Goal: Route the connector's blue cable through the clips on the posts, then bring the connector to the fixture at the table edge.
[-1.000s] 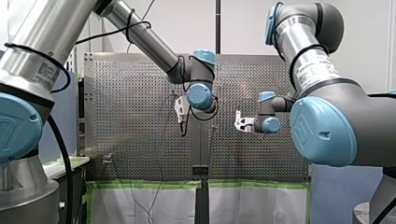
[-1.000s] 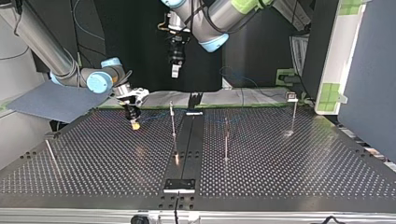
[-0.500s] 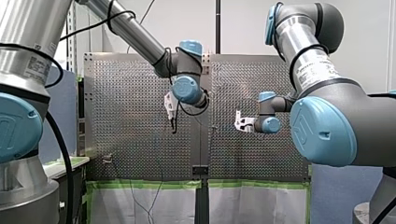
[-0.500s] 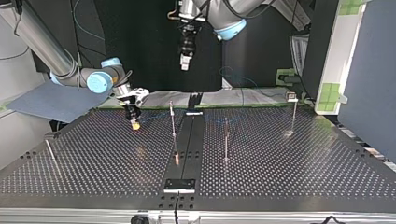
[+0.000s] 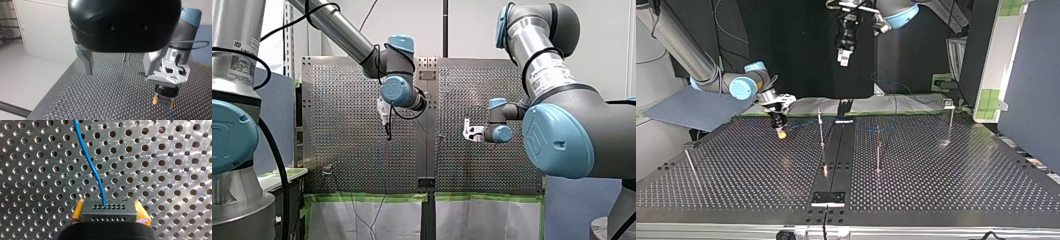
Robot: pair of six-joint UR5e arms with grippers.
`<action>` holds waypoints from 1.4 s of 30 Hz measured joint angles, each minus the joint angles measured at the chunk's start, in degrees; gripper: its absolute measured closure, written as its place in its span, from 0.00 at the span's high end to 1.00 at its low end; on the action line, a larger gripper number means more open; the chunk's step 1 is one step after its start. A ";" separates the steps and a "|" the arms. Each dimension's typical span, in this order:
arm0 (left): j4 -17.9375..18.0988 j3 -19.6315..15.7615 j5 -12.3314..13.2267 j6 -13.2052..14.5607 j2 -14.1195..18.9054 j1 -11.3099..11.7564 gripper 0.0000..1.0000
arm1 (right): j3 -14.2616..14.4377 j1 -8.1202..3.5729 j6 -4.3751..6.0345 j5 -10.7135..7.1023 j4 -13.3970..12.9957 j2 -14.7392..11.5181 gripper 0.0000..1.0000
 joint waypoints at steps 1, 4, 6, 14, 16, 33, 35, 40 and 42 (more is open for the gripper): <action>0.00 -0.41 -0.01 0.03 0.41 -0.03 1.00 | -0.01 0.02 0.00 0.00 0.01 0.00 0.00; 0.01 -1.78 -0.01 0.05 1.78 -0.16 1.00 | 0.00 0.06 0.01 0.00 0.02 -0.02 0.00; 0.08 -2.71 -0.02 0.05 2.69 -0.23 1.00 | 0.01 0.06 0.02 0.00 0.03 -0.01 0.00; 2.12 -6.77 0.03 0.17 6.57 -0.39 1.00 | 0.02 0.07 0.06 0.00 0.12 -0.01 0.00; 2.90 -7.84 0.03 0.23 6.74 -0.40 1.00 | 0.01 0.08 0.06 0.00 0.12 -0.01 0.00; 10.99 -16.23 4.08 -1.49 4.67 0.38 1.00 | 0.01 0.28 -0.01 0.00 0.12 0.00 0.00; 11.78 -17.01 4.85 -1.89 4.38 0.64 1.00 | 0.01 0.32 0.00 0.00 0.12 0.00 0.00; 14.23 -19.48 6.48 -1.65 3.45 1.32 1.00 | 0.02 0.36 -0.01 0.00 0.21 -0.01 0.00; 15.31 -20.54 6.49 -1.56 3.29 1.56 1.00 | 0.02 0.29 -0.02 0.04 0.38 -0.03 0.00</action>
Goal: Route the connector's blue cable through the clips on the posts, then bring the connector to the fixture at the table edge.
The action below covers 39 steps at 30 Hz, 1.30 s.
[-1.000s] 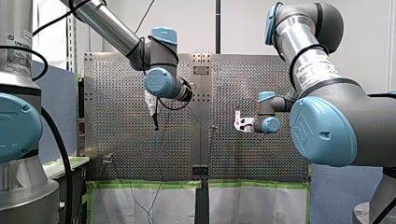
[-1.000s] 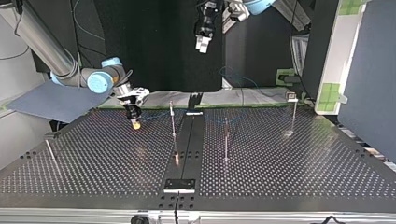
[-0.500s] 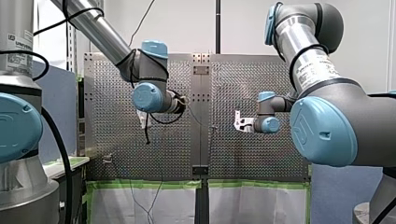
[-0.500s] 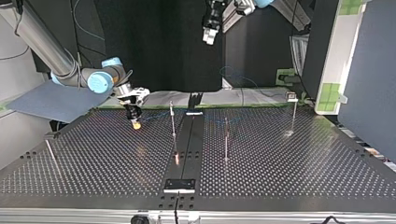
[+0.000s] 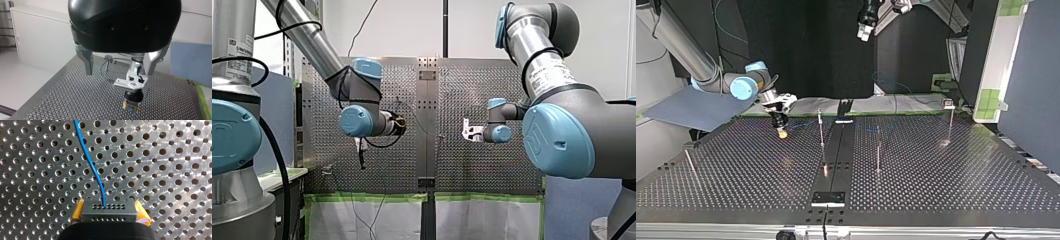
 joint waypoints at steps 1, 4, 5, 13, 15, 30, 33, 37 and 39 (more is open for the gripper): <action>0.44 -0.42 -0.01 0.02 -0.03 0.10 1.00 | -0.01 -0.07 0.00 0.04 0.09 -0.02 0.00; 2.08 -1.21 -0.06 0.01 -0.10 0.42 1.00 | -0.05 -0.41 -0.03 0.42 0.55 -0.03 0.00; 2.49 -1.32 -0.08 0.04 -0.11 0.51 1.00 | -0.06 -0.55 -0.07 0.76 0.77 -0.04 0.00; 4.37 -1.53 -0.11 0.20 -0.15 1.12 1.00 | -0.43 -1.43 -0.67 4.11 2.72 -1.64 0.00; 4.35 -1.53 -0.10 0.34 -0.16 1.26 1.00 | -0.46 -1.65 -0.75 5.12 3.67 -2.59 0.00; 4.25 -1.58 -0.04 0.92 -0.13 1.72 1.00 | 1.92 -1.14 -0.42 12.85 9.85 -10.27 0.00; 4.23 -1.58 -0.02 1.01 -0.12 1.77 1.00 | 2.21 -0.94 -0.29 14.51 11.29 -11.92 0.00; 4.23 -1.57 0.03 1.16 -0.14 1.79 1.00 | 2.29 -1.06 -0.26 16.21 13.09 -13.78 0.00; 4.23 -1.56 0.04 1.20 -0.14 1.82 1.00 | 2.28 -1.30 -0.25 16.65 13.98 -14.71 0.00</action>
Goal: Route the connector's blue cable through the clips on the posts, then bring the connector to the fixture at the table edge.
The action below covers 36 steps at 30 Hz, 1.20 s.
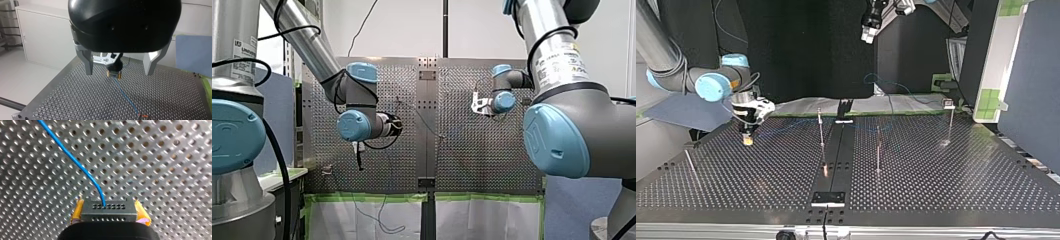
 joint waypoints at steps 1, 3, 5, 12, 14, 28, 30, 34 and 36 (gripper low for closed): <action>0.00 0.00 0.00 0.01 0.00 0.00 1.00 | 0.00 -0.12 0.00 0.16 0.44 -0.43 0.00; -0.03 -0.02 0.04 0.02 0.02 0.00 1.00 | -0.02 -0.38 0.02 0.63 1.38 -1.51 0.00; -0.09 -0.02 0.07 0.11 0.00 0.00 1.00 | -0.01 -0.61 0.08 1.08 1.92 -2.65 0.00; -0.47 0.00 0.09 0.36 0.01 0.01 1.00 | -0.04 -1.99 1.02 1.50 2.89 -6.56 0.00; -0.63 -0.02 0.10 0.42 0.01 0.02 1.00 | -0.04 -2.57 1.06 1.59 3.46 -7.62 0.00; -1.11 -0.01 0.21 0.94 0.02 0.56 1.00 | 1.65 -6.55 1.20 1.92 3.85 -15.40 0.00; -1.24 -0.01 0.19 1.00 0.01 0.57 1.00 | 2.44 -7.05 1.18 1.96 3.11 -16.62 0.00; -1.52 -0.03 0.12 1.22 0.02 0.58 1.00 | 3.86 -7.80 0.83 2.42 2.12 -18.53 0.00; -1.61 -0.02 0.08 1.27 0.03 0.59 1.00 | 4.47 -8.13 0.54 2.79 1.79 -18.71 0.00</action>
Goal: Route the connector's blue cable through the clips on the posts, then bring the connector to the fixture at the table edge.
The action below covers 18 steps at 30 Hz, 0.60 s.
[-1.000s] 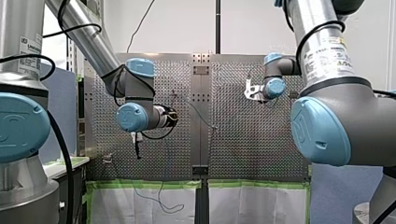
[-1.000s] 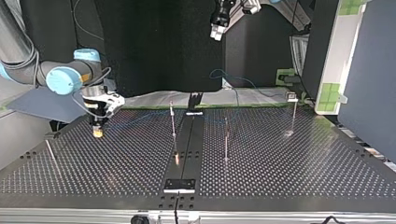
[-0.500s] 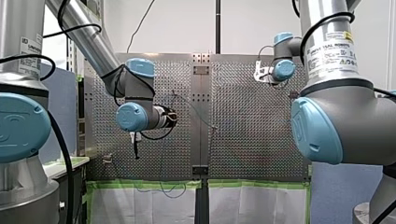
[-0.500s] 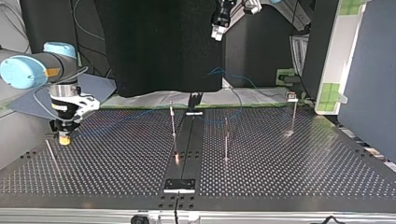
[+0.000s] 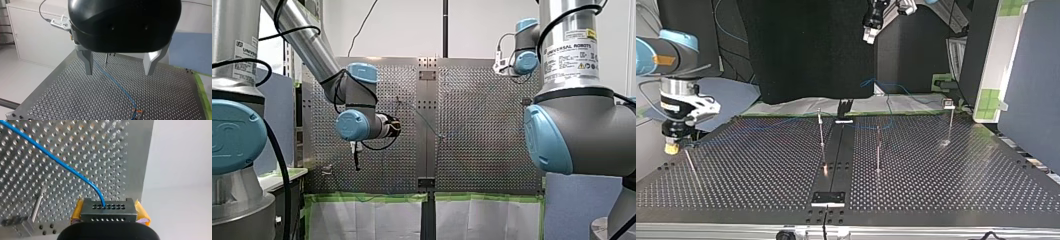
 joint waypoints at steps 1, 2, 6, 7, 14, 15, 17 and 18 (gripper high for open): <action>-0.02 0.01 -0.02 0.02 -0.01 0.00 1.00 | 0.30 -0.14 -0.12 0.13 -0.15 0.08 0.00; -0.04 0.00 -0.03 0.04 -0.02 0.00 1.00 | 0.72 -0.33 -0.24 0.26 -0.41 0.26 0.00; -0.14 0.02 -0.07 0.10 -0.03 0.00 1.00 | 2.32 -0.88 -0.41 0.44 -1.86 0.80 0.00; -0.14 0.02 -0.07 0.13 -0.02 0.00 1.00 | 2.70 -0.99 -0.42 0.44 -2.25 0.91 0.00; -0.23 0.01 -0.15 0.30 -0.03 -0.01 1.00 | 4.82 -1.46 -0.74 0.41 -4.63 2.86 0.00; -0.24 0.01 -0.15 0.37 -0.03 -0.01 1.00 | 4.92 -1.51 -0.87 0.42 -4.72 3.24 0.00; -0.31 0.02 -0.16 0.53 -0.02 -0.01 1.00 | 5.12 -1.63 -1.21 0.42 -5.03 3.99 0.00; -0.40 0.02 -0.16 0.65 -0.01 -0.01 1.00 | 5.19 -1.67 -1.36 0.39 -5.21 4.20 0.00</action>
